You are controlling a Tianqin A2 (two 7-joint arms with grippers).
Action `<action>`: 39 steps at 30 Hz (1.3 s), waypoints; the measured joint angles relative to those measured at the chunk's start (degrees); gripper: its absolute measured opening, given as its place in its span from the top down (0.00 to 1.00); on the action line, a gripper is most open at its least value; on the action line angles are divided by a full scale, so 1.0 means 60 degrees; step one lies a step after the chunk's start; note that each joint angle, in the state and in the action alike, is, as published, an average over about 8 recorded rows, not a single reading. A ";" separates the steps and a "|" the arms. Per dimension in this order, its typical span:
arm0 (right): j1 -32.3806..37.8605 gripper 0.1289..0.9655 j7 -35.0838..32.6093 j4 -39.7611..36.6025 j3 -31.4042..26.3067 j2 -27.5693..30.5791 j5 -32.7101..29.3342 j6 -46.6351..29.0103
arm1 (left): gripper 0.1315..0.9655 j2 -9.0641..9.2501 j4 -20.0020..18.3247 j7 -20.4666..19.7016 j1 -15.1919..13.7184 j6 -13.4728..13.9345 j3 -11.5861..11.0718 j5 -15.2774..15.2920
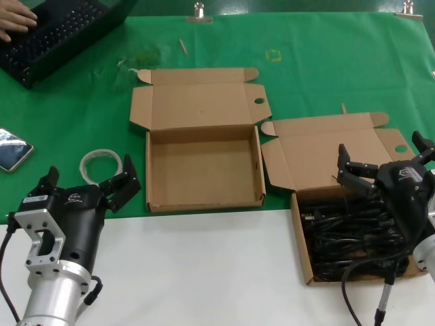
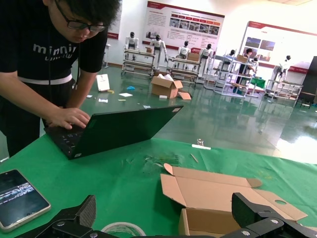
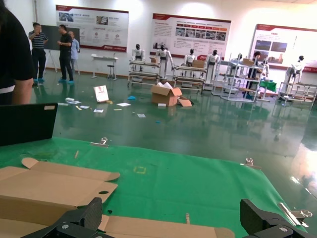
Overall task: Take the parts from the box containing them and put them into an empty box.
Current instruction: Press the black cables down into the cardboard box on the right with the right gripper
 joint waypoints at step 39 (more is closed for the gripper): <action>0.0000 0.00 0.0000 0.0000 0.0000 0.0000 0.0000 0.0000 | 0.07 0.0000 0.0000 0.0000 0.0000 0.0000 0.0000 0.0000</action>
